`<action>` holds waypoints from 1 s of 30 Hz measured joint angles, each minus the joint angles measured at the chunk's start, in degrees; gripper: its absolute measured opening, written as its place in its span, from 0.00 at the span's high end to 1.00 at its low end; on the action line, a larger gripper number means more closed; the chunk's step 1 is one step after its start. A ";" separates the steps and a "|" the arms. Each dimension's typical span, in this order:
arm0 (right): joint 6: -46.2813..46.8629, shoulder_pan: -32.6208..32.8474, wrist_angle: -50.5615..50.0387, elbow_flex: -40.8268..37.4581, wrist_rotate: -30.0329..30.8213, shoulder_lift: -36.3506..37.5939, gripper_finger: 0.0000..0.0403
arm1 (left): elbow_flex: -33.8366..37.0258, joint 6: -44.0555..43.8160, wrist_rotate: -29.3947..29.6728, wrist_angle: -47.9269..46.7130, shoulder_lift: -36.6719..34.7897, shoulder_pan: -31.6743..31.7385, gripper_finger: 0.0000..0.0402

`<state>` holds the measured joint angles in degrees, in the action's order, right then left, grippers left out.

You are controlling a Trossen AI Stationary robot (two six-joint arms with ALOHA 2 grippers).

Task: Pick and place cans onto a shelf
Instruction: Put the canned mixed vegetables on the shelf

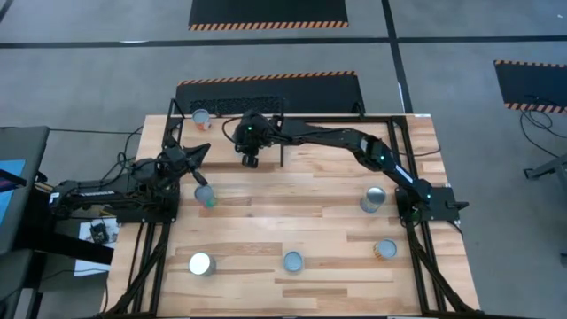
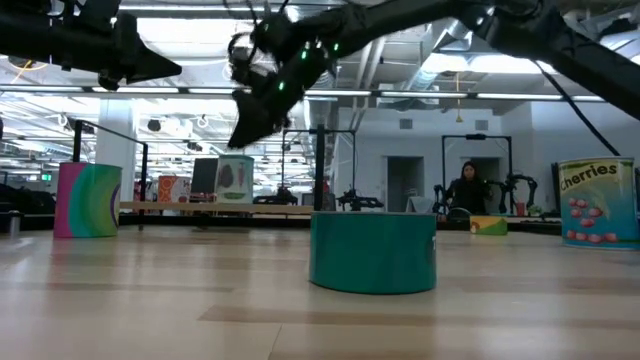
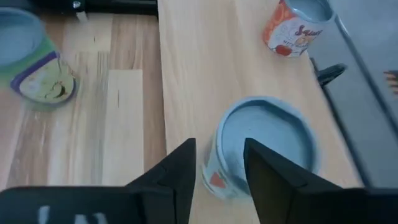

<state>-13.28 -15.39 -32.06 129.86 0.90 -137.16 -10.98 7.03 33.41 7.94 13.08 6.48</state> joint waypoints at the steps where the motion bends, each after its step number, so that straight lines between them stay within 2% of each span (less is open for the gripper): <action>1: -1.44 0.43 -0.82 0.00 0.77 1.21 0.63 | 0.00 0.04 -0.01 0.00 0.00 0.00 1.00; 4: -5.43 2.76 -6.69 0.16 2.12 6.58 0.74 | 0.00 0.34 -0.04 -0.06 0.02 0.00 1.00; 8: -8.15 6.95 -21.04 0.24 2.07 13.86 0.95 | 0.02 0.89 -1.81 -1.57 0.02 -0.02 1.00; 11: -6.90 9.74 -26.11 -2.40 2.04 17.78 0.97 | 0.04 0.87 -4.21 -1.63 0.05 -0.07 1.00; 14: -6.32 11.65 -22.06 -10.94 2.11 23.34 0.98 | 0.04 0.42 -6.71 -1.63 0.04 -0.04 1.00; 18: -4.71 12.82 -3.94 -31.11 2.04 32.21 0.98 | 0.04 -0.22 -9.00 -1.61 0.35 -0.04 1.00; 22: -1.83 12.53 21.26 -54.13 0.82 40.44 0.99 | 0.04 -0.24 -9.11 -1.40 2.49 -0.04 1.00; 26: 2.43 12.28 44.94 -74.31 0.77 46.98 0.98 | 0.04 -0.45 -9.23 1.25 8.19 -0.04 1.00; 30: 5.27 12.69 61.97 -88.95 0.75 52.38 0.99 | -3.25 -0.83 -11.23 2.63 16.96 -0.04 1.00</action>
<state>-8.00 -2.70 29.90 40.92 1.65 -84.78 -14.23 6.20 22.18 10.58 30.04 6.44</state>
